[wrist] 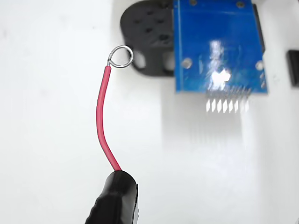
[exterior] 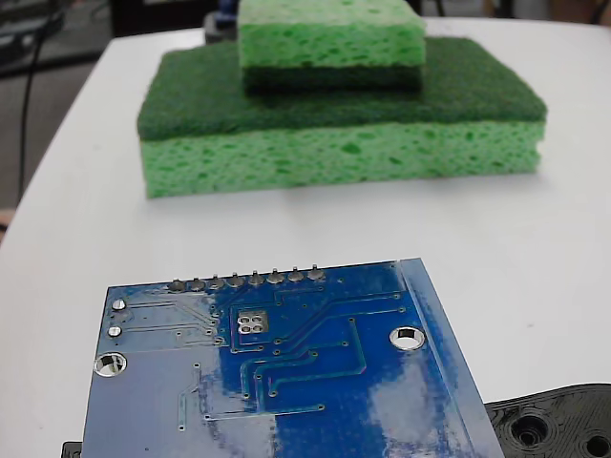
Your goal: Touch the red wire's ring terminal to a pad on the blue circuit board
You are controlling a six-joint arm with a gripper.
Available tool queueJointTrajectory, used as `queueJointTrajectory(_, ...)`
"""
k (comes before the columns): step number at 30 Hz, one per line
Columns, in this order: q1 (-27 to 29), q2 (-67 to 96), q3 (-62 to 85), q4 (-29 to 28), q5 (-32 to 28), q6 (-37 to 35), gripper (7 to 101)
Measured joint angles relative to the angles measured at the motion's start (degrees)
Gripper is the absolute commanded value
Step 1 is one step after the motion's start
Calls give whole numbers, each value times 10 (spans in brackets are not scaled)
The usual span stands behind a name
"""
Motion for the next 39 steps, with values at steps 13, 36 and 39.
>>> queueJointTrajectory(13,-45,294,265,-41,8,12,1003)
queueJointTrajectory(36,-102,294,329,-77,83,21,1003)
queueJointTrajectory(39,-102,294,329,-78,91,25,1003)
